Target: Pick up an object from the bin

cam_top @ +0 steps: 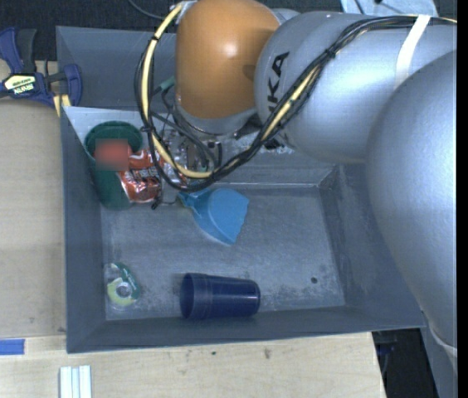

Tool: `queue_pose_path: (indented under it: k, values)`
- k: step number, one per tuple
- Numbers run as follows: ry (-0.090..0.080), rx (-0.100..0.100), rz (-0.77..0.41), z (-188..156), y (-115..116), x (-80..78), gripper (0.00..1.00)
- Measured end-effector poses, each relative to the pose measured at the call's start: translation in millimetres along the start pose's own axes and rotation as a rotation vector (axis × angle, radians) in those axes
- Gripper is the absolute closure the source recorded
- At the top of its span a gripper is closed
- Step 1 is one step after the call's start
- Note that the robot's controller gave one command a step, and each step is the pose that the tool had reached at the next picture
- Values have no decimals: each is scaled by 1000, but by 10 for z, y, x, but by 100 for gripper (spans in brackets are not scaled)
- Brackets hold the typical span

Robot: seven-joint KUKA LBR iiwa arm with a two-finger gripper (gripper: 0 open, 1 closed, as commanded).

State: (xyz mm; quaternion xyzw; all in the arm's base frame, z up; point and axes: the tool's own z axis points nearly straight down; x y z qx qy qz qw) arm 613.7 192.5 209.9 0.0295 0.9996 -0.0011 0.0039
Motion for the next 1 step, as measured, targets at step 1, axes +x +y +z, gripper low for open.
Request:
queue_pose_path:
  k: [1]
  values:
    - [1,0,0,7,-1,3,100]
